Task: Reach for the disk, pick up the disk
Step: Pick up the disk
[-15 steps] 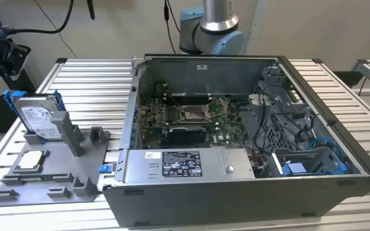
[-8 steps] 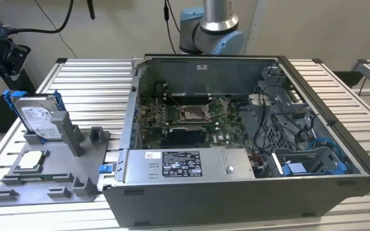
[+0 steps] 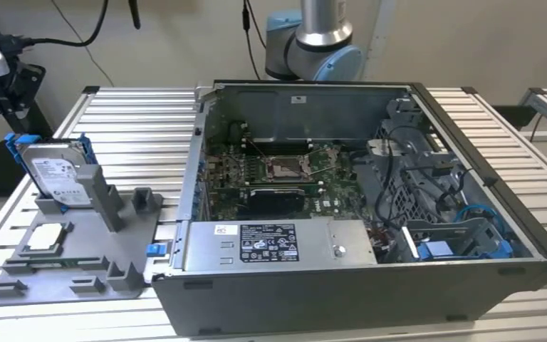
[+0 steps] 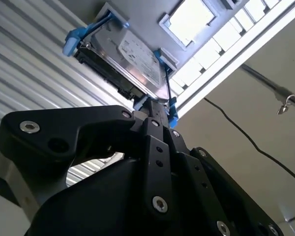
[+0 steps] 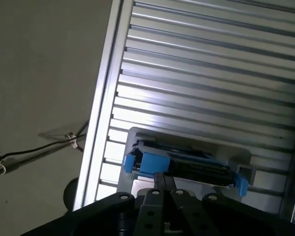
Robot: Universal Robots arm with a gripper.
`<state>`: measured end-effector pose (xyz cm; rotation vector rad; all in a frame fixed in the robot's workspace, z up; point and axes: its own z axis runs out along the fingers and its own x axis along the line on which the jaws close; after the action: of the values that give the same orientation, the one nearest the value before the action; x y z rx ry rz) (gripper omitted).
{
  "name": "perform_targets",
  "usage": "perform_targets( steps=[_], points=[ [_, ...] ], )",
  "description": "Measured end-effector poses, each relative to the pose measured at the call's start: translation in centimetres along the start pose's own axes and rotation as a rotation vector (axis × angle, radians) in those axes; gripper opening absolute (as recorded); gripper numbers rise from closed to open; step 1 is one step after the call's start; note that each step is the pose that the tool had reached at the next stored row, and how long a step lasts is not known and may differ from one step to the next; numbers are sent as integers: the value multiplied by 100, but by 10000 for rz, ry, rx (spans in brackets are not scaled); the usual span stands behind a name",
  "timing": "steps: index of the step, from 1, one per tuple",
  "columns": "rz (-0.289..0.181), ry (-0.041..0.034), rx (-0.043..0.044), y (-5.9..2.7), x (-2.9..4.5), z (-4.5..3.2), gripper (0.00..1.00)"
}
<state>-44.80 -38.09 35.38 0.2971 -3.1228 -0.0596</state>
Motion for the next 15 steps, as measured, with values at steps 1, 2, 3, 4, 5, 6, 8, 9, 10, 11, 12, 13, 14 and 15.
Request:
perform_targets(
  steps=[1, 2, 3, 4, 5, 6, 8, 9, 10, 11, 12, 13, 14, 15],
  points=[
    [-151, 6, 0, 0, 0, 0, 0],
    [-305, 11, 0, 0, 0, 0, 0],
    [-458, 17, 0, 0, 0, 0, 0],
    [-631, 24, 1, 0, 0, 0, 0],
    [-804, 30, 0, 0, 0, 0, 0],
    [-985, 38, 0, 0, 0, 0, 0],
    [-1337, 52, 1, 0, 0, 0, 0],
    [-1506, 58, 1, 0, 0, 0, 0],
    [-1692, 65, 1, 0, 0, 0, 0],
    [-1871, 72, 1, 0, 0, 0, 0],
    [-2041, 78, 1, 0, 0, 0, 0],
    [-2236, 86, 1, 0, 0, 0, 0],
    [-2409, 92, 1, 0, 0, 0, 0],
    [-2595, 99, 2, 0, 0, 0, 0]
  ],
)
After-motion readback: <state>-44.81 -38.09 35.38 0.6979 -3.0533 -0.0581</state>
